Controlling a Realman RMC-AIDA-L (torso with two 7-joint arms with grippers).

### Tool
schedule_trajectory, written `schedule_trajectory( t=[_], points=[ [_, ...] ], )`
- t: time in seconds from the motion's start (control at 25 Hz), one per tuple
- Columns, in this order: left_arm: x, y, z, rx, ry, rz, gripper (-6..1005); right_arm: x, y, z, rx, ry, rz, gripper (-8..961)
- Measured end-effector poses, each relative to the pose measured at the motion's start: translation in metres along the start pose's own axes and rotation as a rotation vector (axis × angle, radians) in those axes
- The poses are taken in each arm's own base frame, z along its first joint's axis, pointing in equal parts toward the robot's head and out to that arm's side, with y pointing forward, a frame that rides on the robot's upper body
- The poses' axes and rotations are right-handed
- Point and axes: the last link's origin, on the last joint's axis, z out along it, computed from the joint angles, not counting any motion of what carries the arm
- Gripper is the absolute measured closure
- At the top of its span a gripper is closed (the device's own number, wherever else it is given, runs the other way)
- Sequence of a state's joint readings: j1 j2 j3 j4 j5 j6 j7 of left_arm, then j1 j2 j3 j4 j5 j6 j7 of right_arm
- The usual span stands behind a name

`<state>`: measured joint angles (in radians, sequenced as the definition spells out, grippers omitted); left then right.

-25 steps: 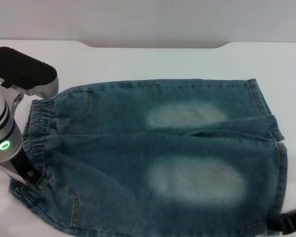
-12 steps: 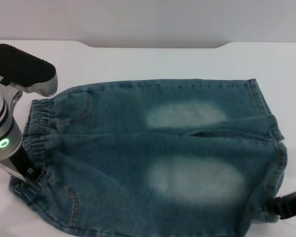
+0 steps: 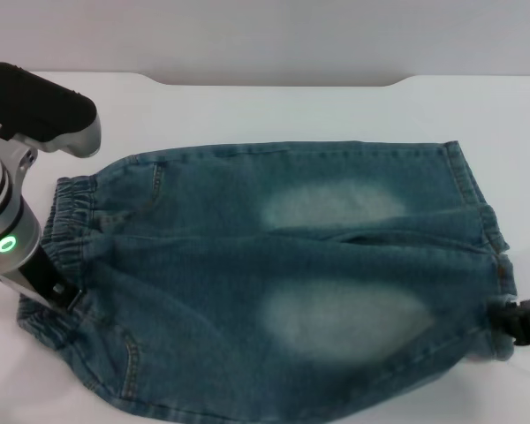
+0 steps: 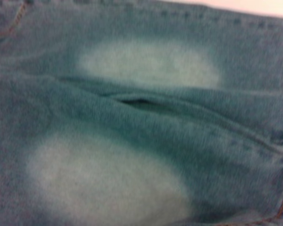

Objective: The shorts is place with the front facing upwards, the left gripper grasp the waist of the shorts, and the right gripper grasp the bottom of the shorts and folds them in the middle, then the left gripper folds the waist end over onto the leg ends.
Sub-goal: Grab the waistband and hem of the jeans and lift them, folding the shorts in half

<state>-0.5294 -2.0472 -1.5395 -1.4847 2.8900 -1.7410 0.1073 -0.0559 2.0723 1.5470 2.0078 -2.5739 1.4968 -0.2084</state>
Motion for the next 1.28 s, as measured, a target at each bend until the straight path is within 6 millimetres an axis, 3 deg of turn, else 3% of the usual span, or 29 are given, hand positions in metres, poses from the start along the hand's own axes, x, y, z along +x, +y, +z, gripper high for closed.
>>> schedule_trajectory(
  t=[0.32,0.88,1.28],
  points=[
    [0.003,-0.012,-0.008,0.005,0.100,-0.051,943,-0.011,-0.007,-0.010,0.001,-0.082,0.011,894],
    [0.015,-0.025,-0.015,0.021,0.307,-0.098,945,-0.047,-0.023,-0.022,0.093,-0.403,-0.074,873],
    [0.021,-0.031,-0.012,0.034,0.393,-0.123,946,-0.052,-0.039,-0.022,0.176,-0.504,-0.095,857]
  ],
)
